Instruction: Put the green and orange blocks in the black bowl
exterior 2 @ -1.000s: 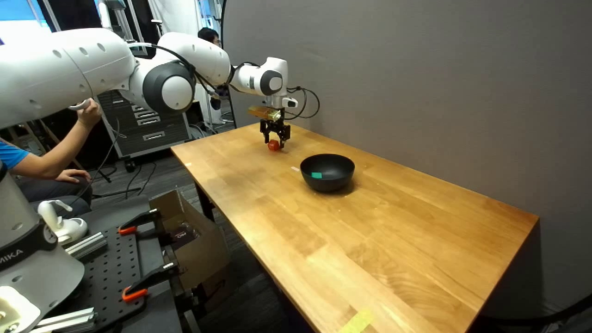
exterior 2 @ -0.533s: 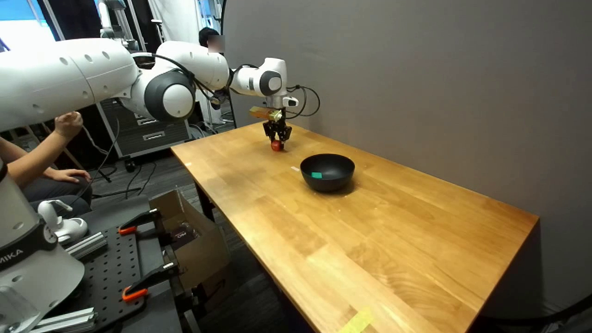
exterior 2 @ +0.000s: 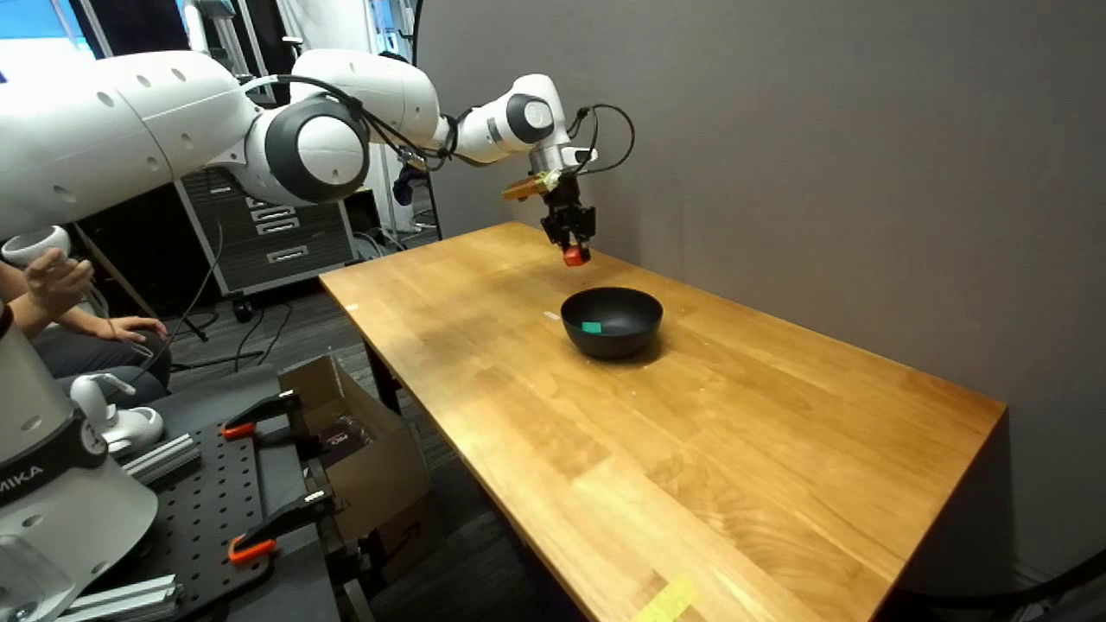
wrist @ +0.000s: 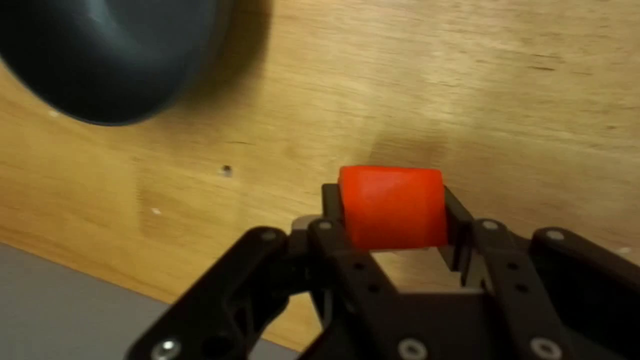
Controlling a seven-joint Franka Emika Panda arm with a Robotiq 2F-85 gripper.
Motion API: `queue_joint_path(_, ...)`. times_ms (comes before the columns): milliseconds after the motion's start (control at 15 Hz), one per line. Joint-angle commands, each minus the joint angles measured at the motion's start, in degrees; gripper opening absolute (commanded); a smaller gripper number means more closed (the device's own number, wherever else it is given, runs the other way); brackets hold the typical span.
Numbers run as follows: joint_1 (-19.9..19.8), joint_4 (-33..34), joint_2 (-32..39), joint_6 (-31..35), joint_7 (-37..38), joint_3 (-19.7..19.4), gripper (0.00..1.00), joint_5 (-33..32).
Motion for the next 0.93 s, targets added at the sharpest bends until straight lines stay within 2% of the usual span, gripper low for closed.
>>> queue_joint_path(0,-1.9,-0.2,-2.6,-4.9,5.6,-2.6,0.21,-2.1)
queue_joint_path(400,-7.0,0.0,-4.4,-8.5,12.8,-3.8,0.21,-1.4)
queue_joint_path(800,-10.6,-0.3,-5.4,-12.3,15.8,-3.0,0.21,-0.2)
queue_joint_path(867,-11.1,-0.3,-5.5,-13.1,16.0,-2.5,0.71,0.4)
